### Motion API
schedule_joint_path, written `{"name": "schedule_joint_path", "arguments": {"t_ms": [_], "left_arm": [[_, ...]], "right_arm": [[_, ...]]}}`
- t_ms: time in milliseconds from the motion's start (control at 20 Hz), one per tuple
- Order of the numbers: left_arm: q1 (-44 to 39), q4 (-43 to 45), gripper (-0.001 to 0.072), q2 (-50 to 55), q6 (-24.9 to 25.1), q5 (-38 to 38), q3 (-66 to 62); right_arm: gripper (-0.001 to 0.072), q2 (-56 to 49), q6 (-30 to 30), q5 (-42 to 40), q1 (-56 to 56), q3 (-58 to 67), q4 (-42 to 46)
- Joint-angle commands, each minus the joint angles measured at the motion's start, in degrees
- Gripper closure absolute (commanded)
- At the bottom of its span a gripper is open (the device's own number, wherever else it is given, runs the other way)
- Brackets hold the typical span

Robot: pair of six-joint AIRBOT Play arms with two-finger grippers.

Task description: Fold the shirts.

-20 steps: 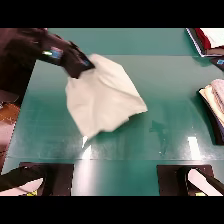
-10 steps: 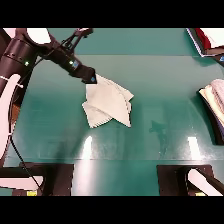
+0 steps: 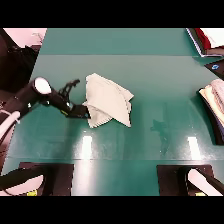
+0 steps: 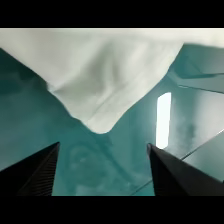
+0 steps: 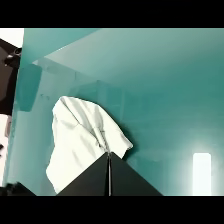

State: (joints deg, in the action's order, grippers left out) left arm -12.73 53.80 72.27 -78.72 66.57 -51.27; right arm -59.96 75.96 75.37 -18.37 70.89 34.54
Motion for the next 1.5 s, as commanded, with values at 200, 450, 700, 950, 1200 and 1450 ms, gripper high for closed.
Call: {"name": "schedule_joint_path", "arguments": {"t_ms": [200,450,700,950,1200,1450], "left_arm": [[-7.54,-11.63,0.0067,-1.20,2.58,-23.04,13.46],[-8.00,-12.20,0.0684,-1.42,1.36,-23.85,11.67],[-4.81,-2.16,0.0682,-4.79,1.09,-11.17,-0.68],[3.43,11.56,0.0682,-11.37,1.11,1.05,-18.32],[6.10,21.03,0.0681,-13.00,1.11,6.71,-27.28],[6.10,20.85,0.0681,-12.92,1.09,8.98,-27.23]], "right_arm": [[0.0694,0.00,0.00,-0.15,0.04,-0.63,-0.09],[0.0693,0.02,0.00,0.57,0.04,-0.66,-0.07],[0.0693,-0.31,-0.04,0.94,1.97,-0.66,0.07],[0.0346,-8.04,-0.85,-0.81,17.25,-0.66,7.89],[0.0249,-24.61,-0.96,-4.96,34.05,-0.63,8.55],[0.0250,-37.16,-1.01,-14.14,44.37,-0.63,8.44]]}}
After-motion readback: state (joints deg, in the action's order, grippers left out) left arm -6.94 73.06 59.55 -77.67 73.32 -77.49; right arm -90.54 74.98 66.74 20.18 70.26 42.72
